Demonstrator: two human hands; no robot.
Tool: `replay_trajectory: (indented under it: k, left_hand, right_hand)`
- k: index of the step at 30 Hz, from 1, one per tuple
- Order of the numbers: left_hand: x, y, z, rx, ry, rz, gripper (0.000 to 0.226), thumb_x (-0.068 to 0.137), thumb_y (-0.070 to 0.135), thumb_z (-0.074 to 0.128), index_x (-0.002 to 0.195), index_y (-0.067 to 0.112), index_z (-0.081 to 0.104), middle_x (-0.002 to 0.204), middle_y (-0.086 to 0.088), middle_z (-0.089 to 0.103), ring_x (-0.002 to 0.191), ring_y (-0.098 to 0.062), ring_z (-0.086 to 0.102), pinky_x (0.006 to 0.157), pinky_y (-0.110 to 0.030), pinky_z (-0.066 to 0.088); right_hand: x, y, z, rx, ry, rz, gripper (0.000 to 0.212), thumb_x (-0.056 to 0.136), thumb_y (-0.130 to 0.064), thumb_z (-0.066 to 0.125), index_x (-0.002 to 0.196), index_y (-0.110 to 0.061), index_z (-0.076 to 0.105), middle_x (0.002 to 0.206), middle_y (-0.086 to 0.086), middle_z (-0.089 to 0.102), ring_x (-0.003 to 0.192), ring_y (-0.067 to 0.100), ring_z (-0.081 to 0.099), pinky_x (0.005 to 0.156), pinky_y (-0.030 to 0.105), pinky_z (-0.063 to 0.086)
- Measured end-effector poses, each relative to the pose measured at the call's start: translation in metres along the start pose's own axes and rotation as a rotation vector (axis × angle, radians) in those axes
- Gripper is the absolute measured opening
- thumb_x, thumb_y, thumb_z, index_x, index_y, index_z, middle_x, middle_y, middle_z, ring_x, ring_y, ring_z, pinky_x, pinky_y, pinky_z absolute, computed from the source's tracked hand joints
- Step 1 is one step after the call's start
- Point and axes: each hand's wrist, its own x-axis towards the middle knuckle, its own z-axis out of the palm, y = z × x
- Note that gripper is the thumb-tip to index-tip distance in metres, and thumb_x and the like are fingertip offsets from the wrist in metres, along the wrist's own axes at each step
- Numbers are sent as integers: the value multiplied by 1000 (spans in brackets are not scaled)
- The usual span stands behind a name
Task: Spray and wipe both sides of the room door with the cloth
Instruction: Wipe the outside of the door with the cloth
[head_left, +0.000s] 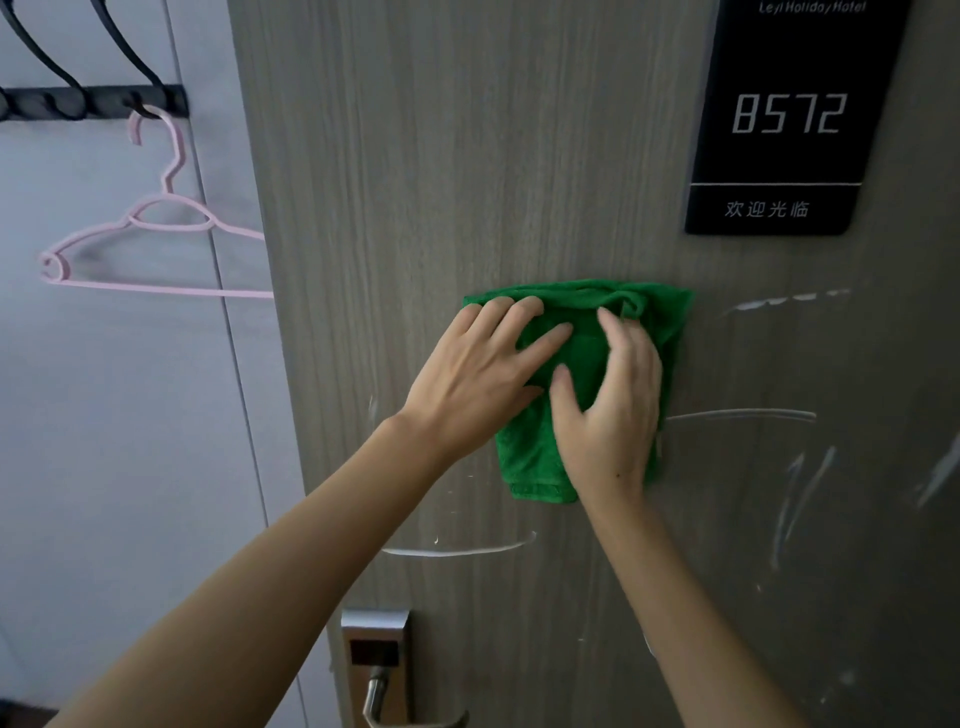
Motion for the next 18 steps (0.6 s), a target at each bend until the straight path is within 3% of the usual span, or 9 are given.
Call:
replay_trajectory:
  k: [3,6,12,16,18]
  left_hand:
    - [-2,-5,0,21,-4,19,53,80,27,64,132,16,56,133,-18,53,116,-31,44,95,-39,34]
    - [-6,-15,-3,31,-58,74,59,83,33,61,138,14,51,142,-18,47,129,-32,40,106,-39,29]
    - [-17,-44,-19,44,-121,187,58,89,41,59,139,14,51,153,-16,36,143,-32,30,119,-46,19]
    - [-38,-73,-30,30,-23,-59,58,95,46,44,145,17,42,157,-18,23,146,-35,19,119,-51,13]
    - [-52,-90,-23,68,-48,-205,61,98,48,37,151,17,31,158,-22,15,147,-37,12,120,-51,10]
  right_hand:
    - [-1,14,7,-187,-101,-86,75,84,-47,60,144,-10,37,150,26,27,140,37,26,114,43,23]
    - [5,24,11,-319,-151,-145,98,78,-72,53,150,-11,26,154,28,15,143,39,15,115,49,16]
    - [12,31,27,-523,-127,-220,102,73,-87,42,150,-22,25,151,37,12,142,47,9,114,58,5]
    - [14,33,32,-511,-81,-235,97,75,-86,42,148,-23,31,151,34,16,141,48,10,112,62,7]
    - [17,30,34,-517,-70,-247,95,75,-85,42,147,-24,32,152,31,19,140,49,10,111,63,7]
